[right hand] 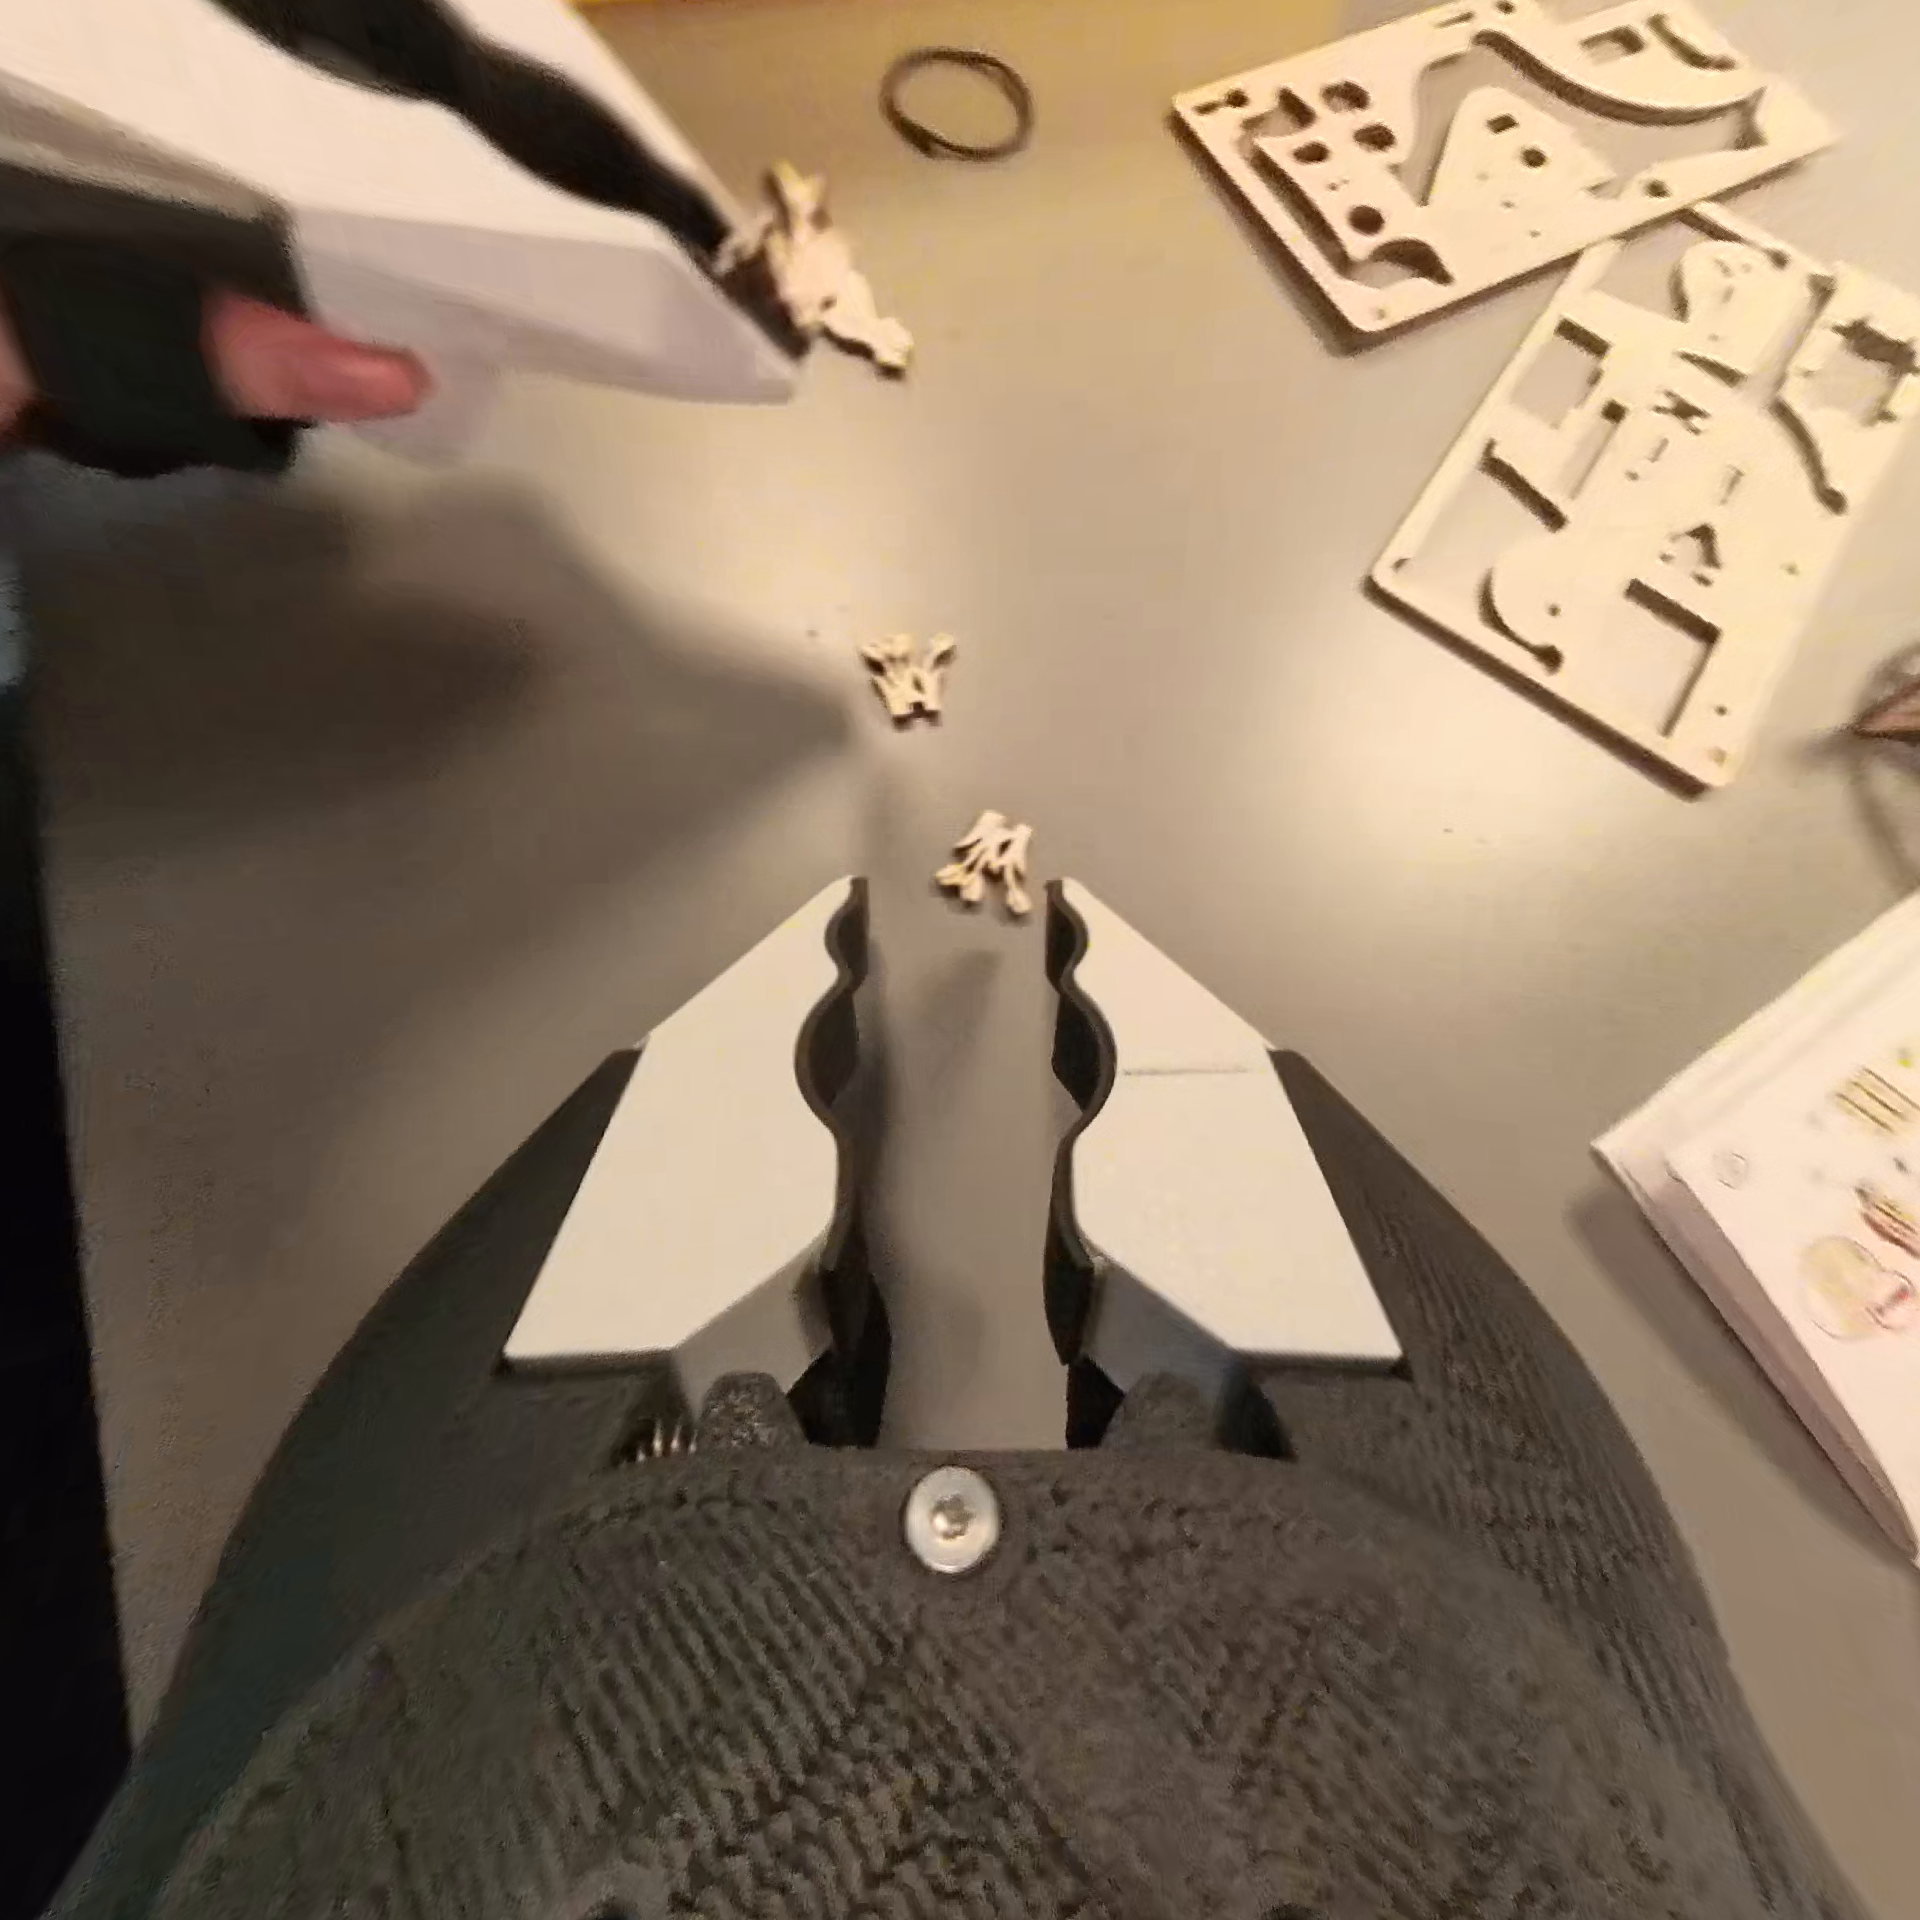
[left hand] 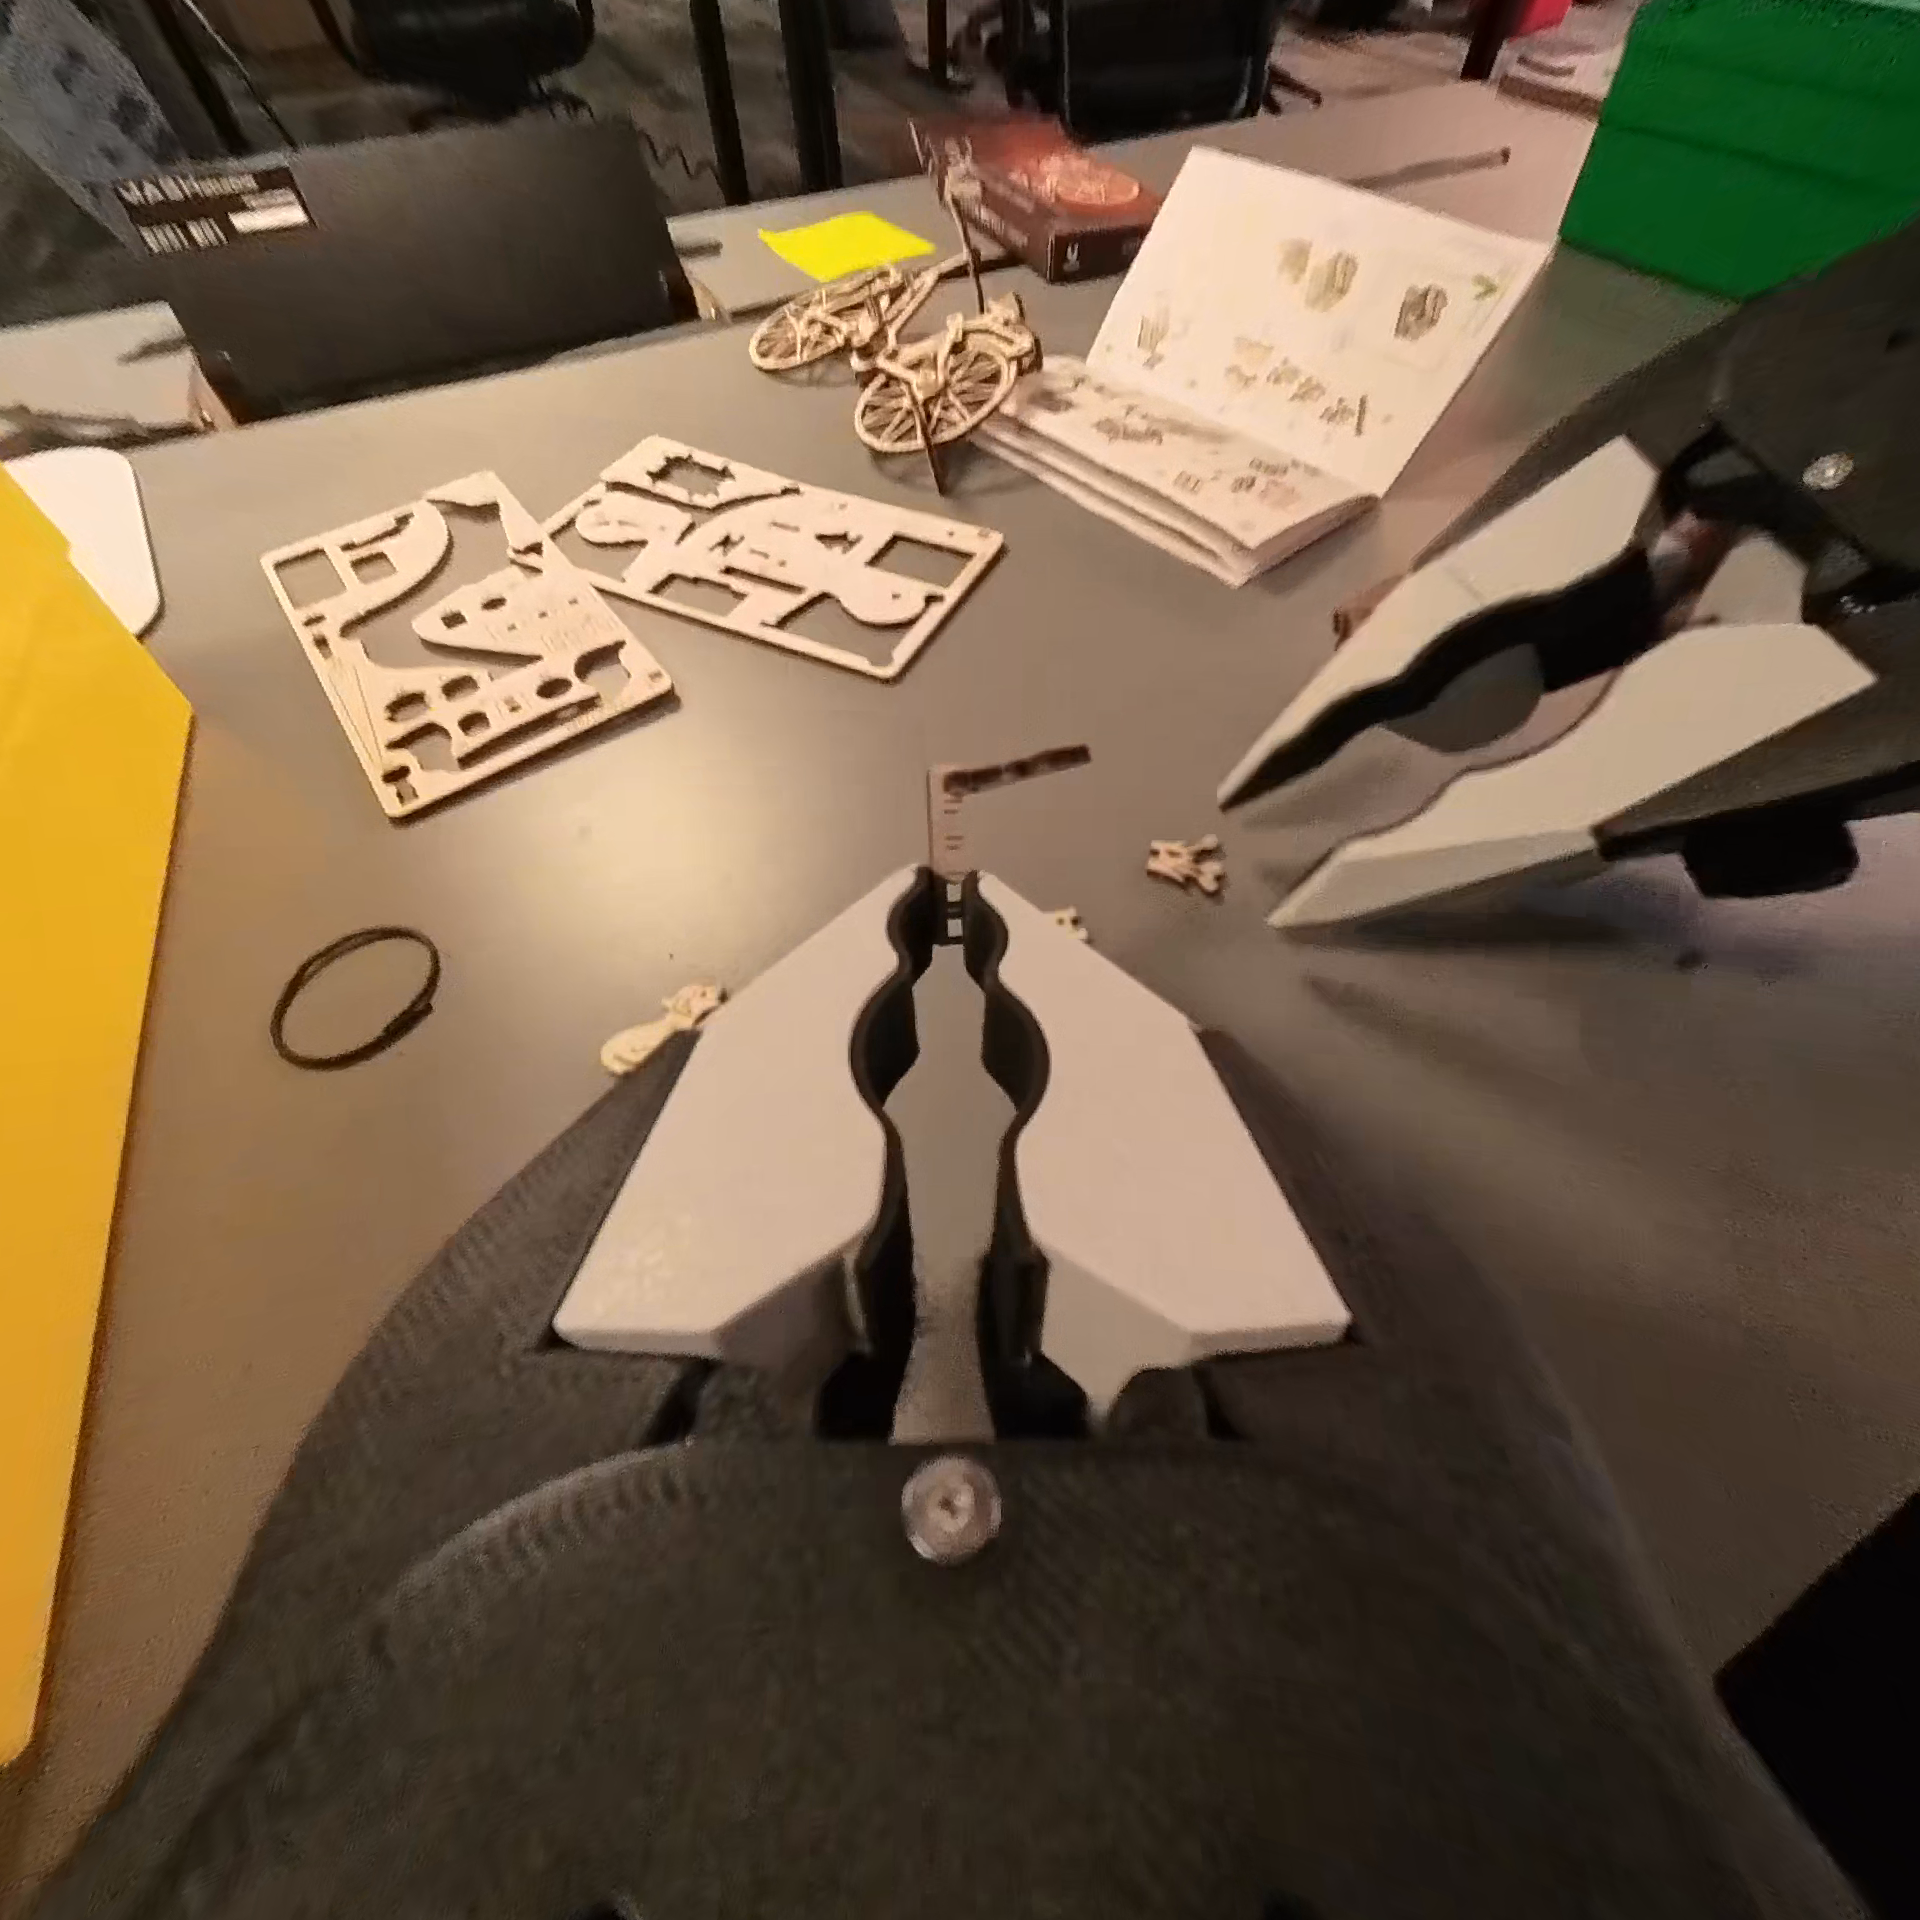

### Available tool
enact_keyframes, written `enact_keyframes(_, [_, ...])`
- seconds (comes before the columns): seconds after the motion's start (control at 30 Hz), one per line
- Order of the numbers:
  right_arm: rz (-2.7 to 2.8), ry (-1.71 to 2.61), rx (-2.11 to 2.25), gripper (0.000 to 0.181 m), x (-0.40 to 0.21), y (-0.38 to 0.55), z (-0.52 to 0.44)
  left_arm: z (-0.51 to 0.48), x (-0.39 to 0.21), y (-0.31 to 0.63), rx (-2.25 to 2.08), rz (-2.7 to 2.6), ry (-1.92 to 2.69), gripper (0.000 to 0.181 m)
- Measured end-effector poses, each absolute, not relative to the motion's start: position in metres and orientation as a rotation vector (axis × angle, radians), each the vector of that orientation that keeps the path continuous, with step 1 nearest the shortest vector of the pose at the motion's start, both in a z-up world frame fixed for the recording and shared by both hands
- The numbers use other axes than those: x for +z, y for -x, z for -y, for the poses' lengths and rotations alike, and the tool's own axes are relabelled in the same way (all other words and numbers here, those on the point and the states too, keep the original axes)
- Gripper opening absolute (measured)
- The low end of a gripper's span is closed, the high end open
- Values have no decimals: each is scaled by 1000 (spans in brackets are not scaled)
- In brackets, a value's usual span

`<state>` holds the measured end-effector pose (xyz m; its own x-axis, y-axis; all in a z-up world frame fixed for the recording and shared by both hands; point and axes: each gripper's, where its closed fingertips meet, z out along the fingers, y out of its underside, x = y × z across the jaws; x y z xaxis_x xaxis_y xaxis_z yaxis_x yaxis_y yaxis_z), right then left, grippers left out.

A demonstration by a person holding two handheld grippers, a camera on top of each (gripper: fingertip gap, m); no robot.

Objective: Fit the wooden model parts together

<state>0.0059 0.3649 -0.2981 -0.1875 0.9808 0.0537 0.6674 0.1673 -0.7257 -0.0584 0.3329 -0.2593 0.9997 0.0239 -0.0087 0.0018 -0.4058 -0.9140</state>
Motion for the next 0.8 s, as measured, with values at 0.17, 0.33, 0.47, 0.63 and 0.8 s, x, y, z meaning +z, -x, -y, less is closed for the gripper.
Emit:
enact_keyframes(0.17, [1887, 1689, 791, 33, -307, 1, -370, -319, -289, 49, -103, 5, 2243, 3])
enact_keyframes(0.33, [1910, 1703, 742, 27, -309, 2, -374, -296, -310, 38, -161, -33, 2509, 3])
enact_keyframes(0.47, [1951, 1681, 723, 16, -309, 3, -370, -285, -311, 35, -107, -51, 2622, 3])
enact_keyframes(0.63, [2029, 1553, 708, 14, -307, 2, -367, -287, -307, 33, -34, -34, 2623, 44])
enact_keyframes(0.8, [2013, 1074, 701, 13, -267, -9, -343, -303, -248, 25, -180, 67, 2162, 43])
